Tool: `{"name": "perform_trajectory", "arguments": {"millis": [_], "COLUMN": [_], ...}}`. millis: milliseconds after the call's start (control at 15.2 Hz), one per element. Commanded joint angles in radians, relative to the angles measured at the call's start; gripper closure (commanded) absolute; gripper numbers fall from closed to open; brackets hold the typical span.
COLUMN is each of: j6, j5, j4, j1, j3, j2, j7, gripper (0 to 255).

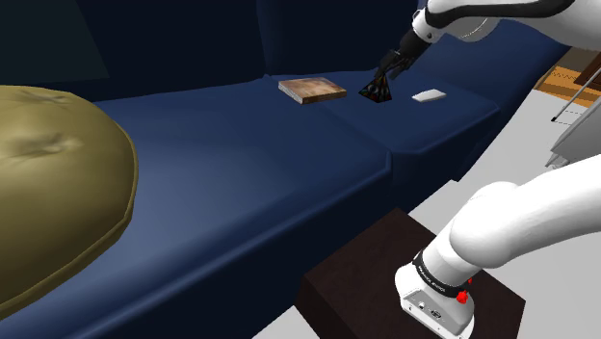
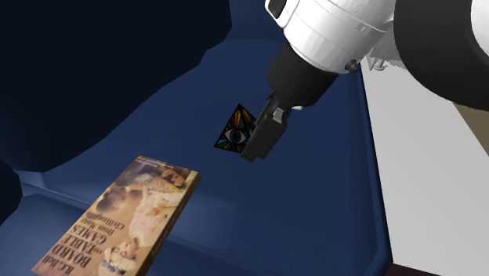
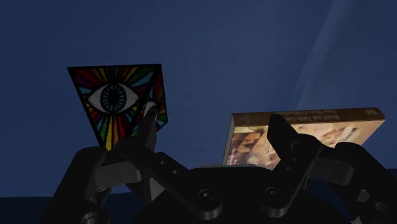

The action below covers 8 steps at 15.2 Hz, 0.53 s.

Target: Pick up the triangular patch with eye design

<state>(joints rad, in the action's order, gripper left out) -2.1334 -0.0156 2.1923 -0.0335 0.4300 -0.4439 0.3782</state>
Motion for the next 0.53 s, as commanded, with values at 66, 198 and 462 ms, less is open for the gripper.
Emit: {"name": "perform_trajectory", "arguments": {"millis": [66,198,462], "j6": [-0.062,-0.091,-0.121], "j5": [-0.071,-0.132,-0.276], "j4": [-0.063,-0.112,-0.212], "j1": [0.024,0.045,0.079], "j3": [0.082,0.134,0.227], "j2": [0.081,0.138,0.251], "j7": [0.092,0.153,0.276], "gripper": [0,0,0]}}
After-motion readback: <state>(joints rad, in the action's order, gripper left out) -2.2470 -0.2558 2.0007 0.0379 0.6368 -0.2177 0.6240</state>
